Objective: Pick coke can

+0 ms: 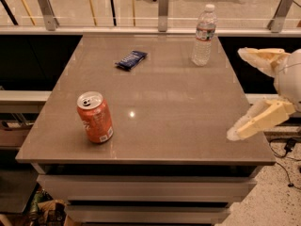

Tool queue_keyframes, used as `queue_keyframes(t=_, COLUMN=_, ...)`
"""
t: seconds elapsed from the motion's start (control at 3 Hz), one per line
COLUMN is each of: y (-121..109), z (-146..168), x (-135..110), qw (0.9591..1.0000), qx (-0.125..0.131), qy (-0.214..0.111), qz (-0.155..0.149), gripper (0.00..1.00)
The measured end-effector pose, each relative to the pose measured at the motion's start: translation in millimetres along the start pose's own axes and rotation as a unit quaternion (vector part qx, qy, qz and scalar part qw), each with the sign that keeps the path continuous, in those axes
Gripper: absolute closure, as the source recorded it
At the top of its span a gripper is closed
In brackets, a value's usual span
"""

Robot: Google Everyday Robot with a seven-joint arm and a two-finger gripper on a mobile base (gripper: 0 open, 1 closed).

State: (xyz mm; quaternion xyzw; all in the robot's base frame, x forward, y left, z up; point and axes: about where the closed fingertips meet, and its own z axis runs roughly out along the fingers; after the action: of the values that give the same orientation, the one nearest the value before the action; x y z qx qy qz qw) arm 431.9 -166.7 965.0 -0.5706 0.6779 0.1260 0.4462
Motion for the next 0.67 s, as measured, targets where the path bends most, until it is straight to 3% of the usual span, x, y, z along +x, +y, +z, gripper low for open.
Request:
queue_keyframes(t=0.33, y=14, z=20, x=-22, qw=0.9941, qx=-0.019, qy=-0.102, qz=0.030, gripper=0.00)
queue_keyframes(t=0.67, y=26, z=37, x=-43, qw=0.9793, qx=-0.043, qy=-0.181, qz=0.079, gripper=0.00)
